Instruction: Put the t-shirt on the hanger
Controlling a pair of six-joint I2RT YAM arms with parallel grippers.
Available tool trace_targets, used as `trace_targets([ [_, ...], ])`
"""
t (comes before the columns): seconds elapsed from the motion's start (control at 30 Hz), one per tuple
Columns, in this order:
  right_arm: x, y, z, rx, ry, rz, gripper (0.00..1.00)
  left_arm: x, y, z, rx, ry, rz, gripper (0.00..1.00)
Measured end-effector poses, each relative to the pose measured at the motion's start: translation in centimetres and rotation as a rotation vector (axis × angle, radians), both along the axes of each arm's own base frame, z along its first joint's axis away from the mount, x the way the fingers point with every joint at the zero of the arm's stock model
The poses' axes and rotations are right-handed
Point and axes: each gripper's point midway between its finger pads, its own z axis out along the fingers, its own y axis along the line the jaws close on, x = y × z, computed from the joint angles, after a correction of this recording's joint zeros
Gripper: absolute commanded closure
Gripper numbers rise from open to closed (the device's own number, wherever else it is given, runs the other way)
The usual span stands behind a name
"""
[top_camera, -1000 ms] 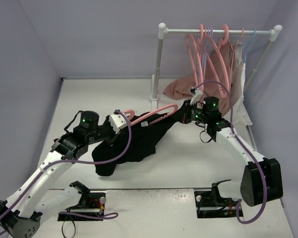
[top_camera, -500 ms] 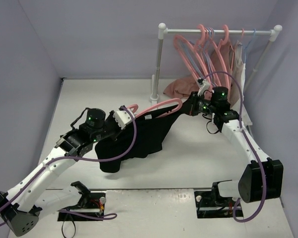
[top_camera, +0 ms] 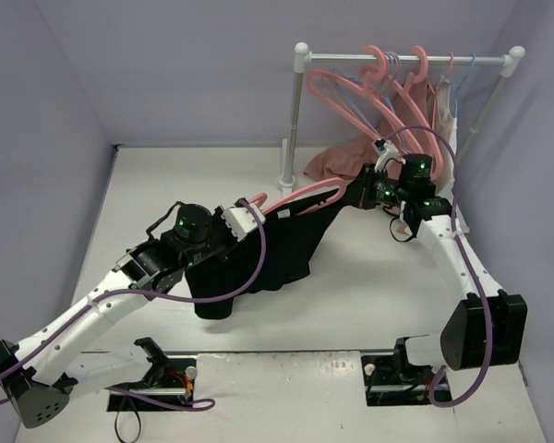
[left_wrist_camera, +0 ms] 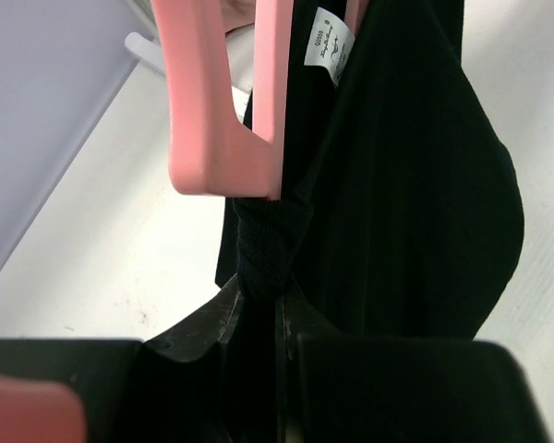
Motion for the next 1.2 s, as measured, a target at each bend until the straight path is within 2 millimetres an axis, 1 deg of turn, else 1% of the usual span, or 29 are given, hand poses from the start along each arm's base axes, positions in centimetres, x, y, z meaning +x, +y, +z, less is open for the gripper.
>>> trace_targets([
  [0.07, 0.1, -0.4, -0.2, -0.005, 0.003, -0.004, 0.93, 0.0, -0.3, -0.1, 0.004, 0.000, -0.003, 1.00],
  [0.13, 0.2, -0.8, -0.4, -0.019, -0.002, -0.014, 0.92, 0.0, -0.2, -0.4, 0.012, 0.003, 0.001, 1.00],
  [0.23, 0.4, -1.3, -0.3, -0.035, -0.017, -0.025, 0.92, -0.4, 0.4, -1.4, 0.040, 0.021, 0.004, 1.00],
  [0.33, 0.1, -1.1, 0.0, -0.028, -0.024, -0.014, 1.00, -1.0, 0.9, -1.7, 0.053, 0.034, -0.001, 1.00],
  [0.4, -0.1, -0.7, 0.2, -0.025, -0.028, 0.002, 1.00, -1.5, 1.2, -1.6, 0.050, 0.038, -0.008, 1.00],
  [0.53, -0.4, 1.3, -0.2, -0.061, -0.055, 0.034, 1.00, -2.6, 2.3, -1.4, 0.056, 0.048, -0.009, 1.00],
  [0.63, -0.5, 2.1, -0.3, -0.079, -0.067, 0.041, 1.00, -2.9, 3.0, -2.1, 0.092, 0.068, 0.006, 1.00],
  [0.73, -0.3, 2.1, -0.3, -0.095, -0.072, 0.023, 1.00, -2.6, 2.9, -3.4, 0.143, 0.099, 0.015, 1.00],
  [0.83, 0.1, 2.2, 0.9, -0.100, -0.091, 0.010, 1.00, -2.4, 2.5, -4.9, 0.203, 0.127, 0.021, 1.00],
  [0.9, 0.3, 2.9, 2.6, -0.095, -0.130, 0.016, 1.00, -2.1, 2.5, -5.4, 0.232, 0.136, 0.042, 1.00],
  [0.97, 0.4, 3.9, 4.2, -0.091, -0.172, 0.029, 0.99, -1.8, 2.8, -5.2, 0.243, 0.134, 0.070, 1.00],
  [1.03, 0.1, 5.1, 5.1, -0.090, -0.205, 0.046, 0.97, -1.7, 3.4, -4.2, 0.250, 0.125, 0.100, 1.00],
  [1.13, -0.6, 7.4, 5.3, -0.107, -0.230, 0.066, 0.96, -1.5, 3.7, -1.7, 0.223, 0.104, 0.126, 1.00],
  [1.2, -1.6, 9.4, 5.3, -0.116, -0.246, 0.100, 0.96, -1.4, 3.5, -0.1, 0.192, 0.088, 0.129, 1.00],
])
